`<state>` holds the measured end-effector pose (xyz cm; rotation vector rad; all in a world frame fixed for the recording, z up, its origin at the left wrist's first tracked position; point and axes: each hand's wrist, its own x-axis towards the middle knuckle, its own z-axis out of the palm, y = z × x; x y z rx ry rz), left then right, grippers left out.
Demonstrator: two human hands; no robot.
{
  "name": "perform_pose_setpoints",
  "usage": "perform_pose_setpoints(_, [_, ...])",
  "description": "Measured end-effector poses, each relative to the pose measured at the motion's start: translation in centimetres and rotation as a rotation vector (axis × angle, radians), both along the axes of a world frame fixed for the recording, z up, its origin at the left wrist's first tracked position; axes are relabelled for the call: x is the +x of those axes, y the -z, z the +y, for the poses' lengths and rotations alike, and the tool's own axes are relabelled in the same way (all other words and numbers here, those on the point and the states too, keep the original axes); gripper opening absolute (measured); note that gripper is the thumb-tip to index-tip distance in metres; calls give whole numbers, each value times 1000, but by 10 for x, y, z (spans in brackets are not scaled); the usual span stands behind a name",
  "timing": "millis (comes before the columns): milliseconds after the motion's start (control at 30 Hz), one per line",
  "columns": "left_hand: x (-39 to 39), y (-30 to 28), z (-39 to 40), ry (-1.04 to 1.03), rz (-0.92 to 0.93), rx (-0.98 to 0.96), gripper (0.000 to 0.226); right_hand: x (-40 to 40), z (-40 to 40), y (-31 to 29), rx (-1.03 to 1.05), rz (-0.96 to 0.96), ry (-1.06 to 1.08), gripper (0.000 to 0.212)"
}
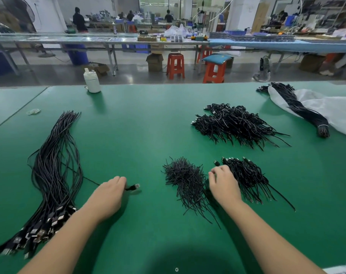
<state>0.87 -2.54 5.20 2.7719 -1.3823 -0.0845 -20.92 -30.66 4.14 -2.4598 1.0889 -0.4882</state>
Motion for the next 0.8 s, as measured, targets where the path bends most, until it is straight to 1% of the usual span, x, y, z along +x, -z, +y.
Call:
perform_pose_setpoints(33, [-11,-9,-11,15,81,-90,14,4,8,-5,14,-27,-59,20])
perform_pose_setpoints(67, [-23,-18,-22,30,178,-197,10,10,18,-11,61,-52,-132,22])
perform_pose_setpoints(100, [-34,-27,-34,50,271,-312,10,16,29,-17,144,-76,-208,29])
perform_pose_setpoints(167, [-55,-45,-55,48,455,-521,15,26,50,-31,436,-139,-349,42])
perform_pose_setpoints(233, [-69,-59,-73,-47,673,-717,14,33,70,-43,779,-254,-442,44])
perform_pose_setpoints(267, [-74,-63,-79,-102,776,-802,12,37,78,-48,896,-320,-444,40])
perform_pose_setpoints(300, [-77,-67,-84,-151,849,-876,11,39,84,-51,936,-378,-428,33])
perform_pose_setpoints(333, [-79,-69,-87,-190,882,-933,11,40,89,-54,915,-423,-415,24])
perform_pose_setpoints(367, [-80,-70,-88,-212,885,-973,11,40,93,-57,870,-454,-414,22])
perform_pose_setpoints(467, [-82,-72,-86,-219,890,-1033,8,41,102,-65,776,-486,-434,29])
perform_pose_setpoints(533, [-82,-72,-84,-180,950,-999,6,40,105,-71,765,-506,-460,31])
perform_pose_setpoints(633, [-83,-73,-78,-51,1111,-879,24,41,109,-74,781,-519,-499,29])
perform_pose_setpoints(667, [-83,-75,-75,-8,1134,-839,29,41,110,-74,784,-509,-507,28])
perform_pose_setpoints(733, [-81,-77,-72,24,1104,-789,37,43,111,-75,774,-477,-511,27])
perform_pose_setpoints(800, [-79,-76,-71,12,1064,-780,39,43,111,-74,765,-452,-513,28])
